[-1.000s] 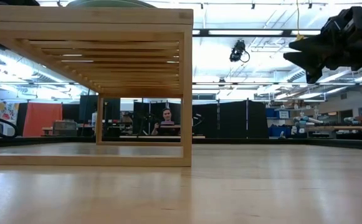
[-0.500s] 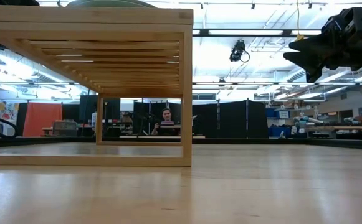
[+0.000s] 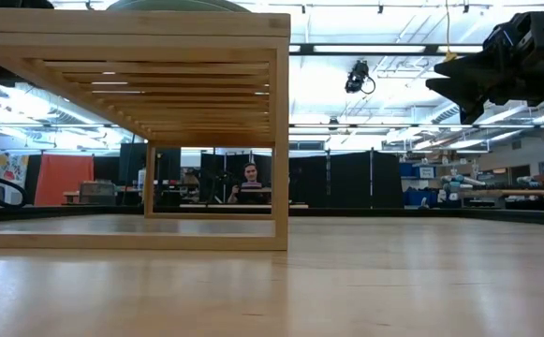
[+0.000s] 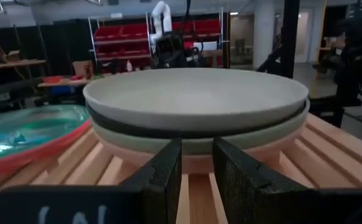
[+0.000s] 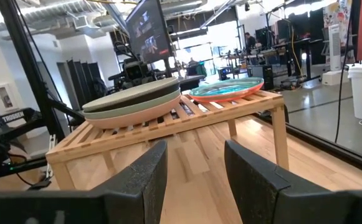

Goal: Place and stack plates onto a shelf
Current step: Return to Home Position

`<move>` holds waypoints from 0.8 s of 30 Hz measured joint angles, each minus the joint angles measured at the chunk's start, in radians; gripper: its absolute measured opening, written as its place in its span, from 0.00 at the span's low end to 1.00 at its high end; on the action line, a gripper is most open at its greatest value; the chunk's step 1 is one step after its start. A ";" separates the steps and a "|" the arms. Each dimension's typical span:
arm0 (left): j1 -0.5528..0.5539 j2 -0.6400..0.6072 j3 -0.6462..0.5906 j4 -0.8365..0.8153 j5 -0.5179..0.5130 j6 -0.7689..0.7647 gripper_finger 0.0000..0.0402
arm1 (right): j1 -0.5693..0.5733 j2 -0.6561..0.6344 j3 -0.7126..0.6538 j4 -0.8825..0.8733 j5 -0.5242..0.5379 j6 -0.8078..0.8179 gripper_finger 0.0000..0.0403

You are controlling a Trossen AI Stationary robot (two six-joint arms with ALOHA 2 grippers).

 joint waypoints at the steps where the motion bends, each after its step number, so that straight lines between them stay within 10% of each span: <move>1: 0.000 0.000 0.000 0.004 0.000 0.009 0.24 | 0.000 0.000 0.000 0.000 0.000 0.000 0.41; 24: 0.139 0.005 -0.030 0.081 0.015 0.116 0.24 | 0.000 0.000 0.000 -0.062 0.002 -0.067 0.41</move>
